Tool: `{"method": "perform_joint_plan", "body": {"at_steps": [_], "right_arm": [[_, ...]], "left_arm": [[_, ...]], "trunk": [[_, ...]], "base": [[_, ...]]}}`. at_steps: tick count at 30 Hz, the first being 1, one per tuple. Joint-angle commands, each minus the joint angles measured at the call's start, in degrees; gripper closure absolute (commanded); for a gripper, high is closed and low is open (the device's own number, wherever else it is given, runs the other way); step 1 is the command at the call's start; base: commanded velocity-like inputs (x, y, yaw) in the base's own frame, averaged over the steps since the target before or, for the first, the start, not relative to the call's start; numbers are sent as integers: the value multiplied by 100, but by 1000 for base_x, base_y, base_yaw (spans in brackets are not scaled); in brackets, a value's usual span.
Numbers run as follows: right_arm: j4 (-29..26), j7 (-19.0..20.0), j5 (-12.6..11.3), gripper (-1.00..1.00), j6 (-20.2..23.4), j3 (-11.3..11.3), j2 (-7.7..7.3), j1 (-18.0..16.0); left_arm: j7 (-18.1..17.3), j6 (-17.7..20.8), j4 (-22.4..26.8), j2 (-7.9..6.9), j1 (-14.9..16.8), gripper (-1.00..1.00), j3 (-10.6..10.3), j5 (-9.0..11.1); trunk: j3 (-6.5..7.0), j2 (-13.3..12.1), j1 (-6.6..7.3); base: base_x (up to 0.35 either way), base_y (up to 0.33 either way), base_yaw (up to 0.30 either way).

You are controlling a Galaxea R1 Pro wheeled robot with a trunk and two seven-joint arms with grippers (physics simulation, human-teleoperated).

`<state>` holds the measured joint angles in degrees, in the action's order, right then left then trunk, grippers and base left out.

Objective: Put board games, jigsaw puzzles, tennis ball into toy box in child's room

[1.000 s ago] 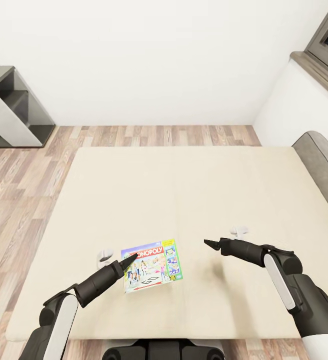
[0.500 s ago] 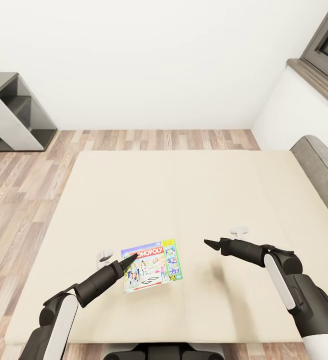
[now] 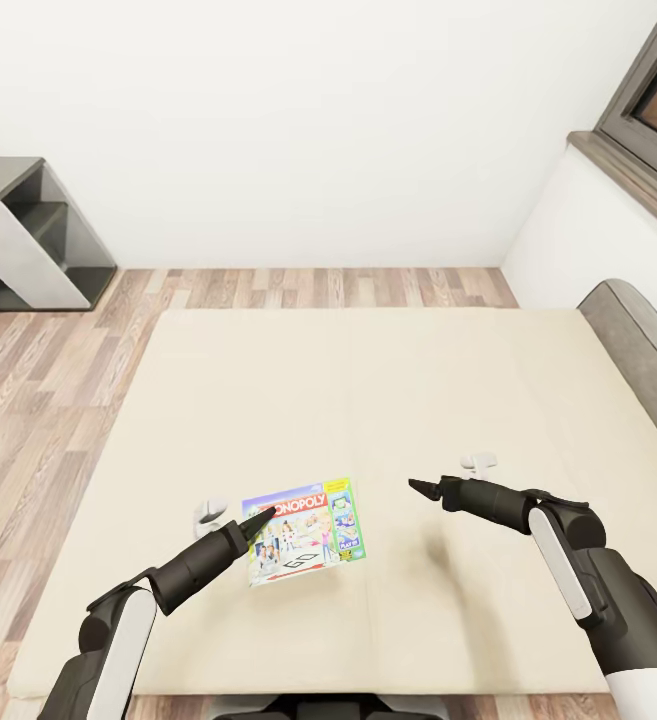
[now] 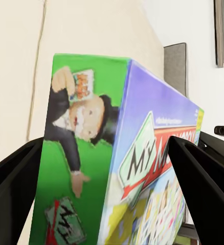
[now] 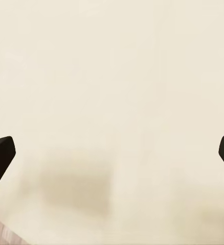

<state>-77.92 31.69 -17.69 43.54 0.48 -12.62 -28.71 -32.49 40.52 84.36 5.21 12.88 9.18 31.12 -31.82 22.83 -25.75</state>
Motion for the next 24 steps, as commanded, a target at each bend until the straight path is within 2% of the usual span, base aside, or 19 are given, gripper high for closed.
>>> {"method": "perform_joint_plan", "body": {"at_steps": [1, 24], "right_arm": [[-4, -5, -24, -100, 33, 4, -4, -4], [-4, -5, -24, -100, 32, 5, 0, -4]], "left_arm": [[-21, 35, 2, 6, 3, 100, 14, 5], [-21, 35, 2, 6, 3, 100, 14, 16]], "trunk": [[2, 9, -3], [220, 9, -3]], "base": [[0, 0, 0], [0, 0, 0]]}}
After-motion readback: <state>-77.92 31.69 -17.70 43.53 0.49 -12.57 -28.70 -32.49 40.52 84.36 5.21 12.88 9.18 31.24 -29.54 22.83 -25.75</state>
